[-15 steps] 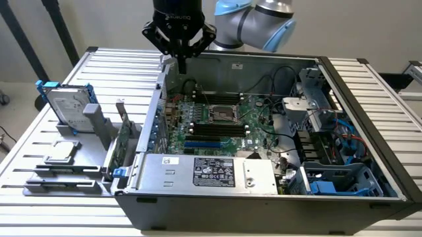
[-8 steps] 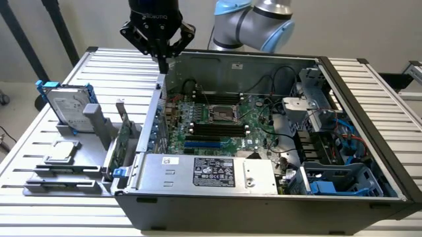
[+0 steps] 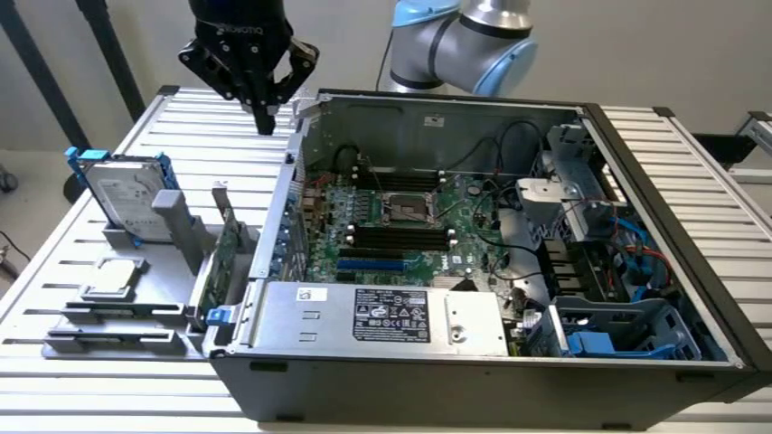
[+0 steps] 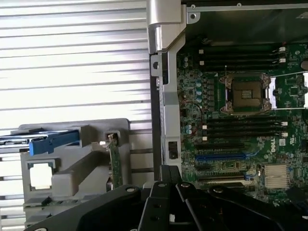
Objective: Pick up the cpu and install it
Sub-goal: 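Reach for the cpu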
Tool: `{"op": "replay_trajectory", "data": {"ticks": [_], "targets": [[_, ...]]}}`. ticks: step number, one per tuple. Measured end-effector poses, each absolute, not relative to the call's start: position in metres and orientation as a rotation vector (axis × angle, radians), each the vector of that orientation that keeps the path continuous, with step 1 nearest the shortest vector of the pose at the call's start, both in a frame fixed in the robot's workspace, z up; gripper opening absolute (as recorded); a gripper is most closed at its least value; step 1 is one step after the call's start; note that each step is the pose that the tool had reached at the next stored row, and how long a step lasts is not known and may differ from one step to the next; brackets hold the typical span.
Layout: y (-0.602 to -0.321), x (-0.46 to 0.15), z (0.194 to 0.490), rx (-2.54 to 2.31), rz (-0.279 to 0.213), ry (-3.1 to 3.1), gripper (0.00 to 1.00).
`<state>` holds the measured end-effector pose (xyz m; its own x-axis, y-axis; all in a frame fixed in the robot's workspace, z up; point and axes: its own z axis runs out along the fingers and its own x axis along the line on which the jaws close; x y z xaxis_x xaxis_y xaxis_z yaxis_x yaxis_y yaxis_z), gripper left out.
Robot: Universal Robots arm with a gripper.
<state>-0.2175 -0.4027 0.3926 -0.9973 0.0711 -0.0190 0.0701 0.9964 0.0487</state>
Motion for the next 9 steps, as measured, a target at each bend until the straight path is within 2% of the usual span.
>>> {"op": "replay_trajectory", "data": {"ticks": [9], "targets": [[-0.404, -0.258, 0.392, 0.11, 0.075, 3.118, 0.11]]}}
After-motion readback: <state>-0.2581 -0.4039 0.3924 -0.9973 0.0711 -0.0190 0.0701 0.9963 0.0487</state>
